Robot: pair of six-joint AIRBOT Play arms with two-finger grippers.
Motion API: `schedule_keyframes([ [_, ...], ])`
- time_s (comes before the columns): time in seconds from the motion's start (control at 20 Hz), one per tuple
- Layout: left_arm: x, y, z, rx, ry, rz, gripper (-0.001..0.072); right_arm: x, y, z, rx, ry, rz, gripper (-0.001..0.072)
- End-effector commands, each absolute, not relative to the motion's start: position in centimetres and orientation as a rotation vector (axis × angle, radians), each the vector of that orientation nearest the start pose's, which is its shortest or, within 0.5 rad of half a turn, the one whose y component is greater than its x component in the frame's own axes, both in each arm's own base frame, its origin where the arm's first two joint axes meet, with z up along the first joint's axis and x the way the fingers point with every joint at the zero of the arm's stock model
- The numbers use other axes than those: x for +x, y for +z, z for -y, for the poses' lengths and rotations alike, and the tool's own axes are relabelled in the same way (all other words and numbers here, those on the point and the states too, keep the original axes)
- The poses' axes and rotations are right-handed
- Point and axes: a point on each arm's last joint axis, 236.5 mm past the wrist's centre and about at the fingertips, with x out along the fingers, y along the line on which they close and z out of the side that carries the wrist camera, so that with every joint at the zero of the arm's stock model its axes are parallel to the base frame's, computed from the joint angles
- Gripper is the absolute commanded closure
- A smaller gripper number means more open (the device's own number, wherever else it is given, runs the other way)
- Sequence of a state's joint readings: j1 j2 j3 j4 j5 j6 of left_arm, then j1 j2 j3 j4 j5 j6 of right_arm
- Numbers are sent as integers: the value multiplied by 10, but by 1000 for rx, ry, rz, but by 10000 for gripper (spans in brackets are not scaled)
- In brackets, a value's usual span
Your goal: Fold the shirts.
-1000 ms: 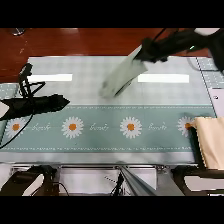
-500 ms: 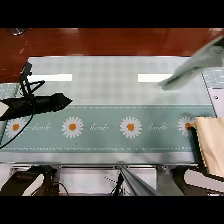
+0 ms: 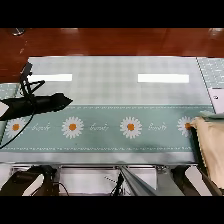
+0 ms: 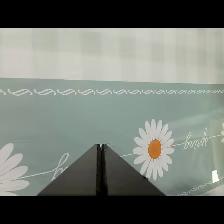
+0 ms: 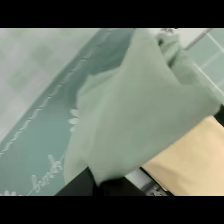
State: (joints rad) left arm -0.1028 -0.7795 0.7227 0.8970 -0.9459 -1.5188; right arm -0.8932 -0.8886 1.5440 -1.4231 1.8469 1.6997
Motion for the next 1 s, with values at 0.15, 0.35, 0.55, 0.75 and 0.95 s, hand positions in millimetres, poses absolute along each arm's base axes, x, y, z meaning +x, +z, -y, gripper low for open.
schedule_keyframes([
  [0.15, 296, 74, 161, -460, -476, -971, 683, 50, 179, 176, 744, -1182, -1093, 86],
  [0.35, 307, 80, 157, -395, -497, -930, 683, 83, 184, 182, 768, -1083, -1006, 161],
  [0.55, 369, 208, 113, -246, -464, -578, 683, 254, 277, 151, 897, -390, -586, 692],
  [0.75, 401, 292, 149, -180, -597, -504, 683, 350, 297, 47, 673, 78, -616, 693],
  [0.95, 393, 191, 187, -85, -628, -893, 685, 370, 158, -10, 74, -24, -1044, 692],
])
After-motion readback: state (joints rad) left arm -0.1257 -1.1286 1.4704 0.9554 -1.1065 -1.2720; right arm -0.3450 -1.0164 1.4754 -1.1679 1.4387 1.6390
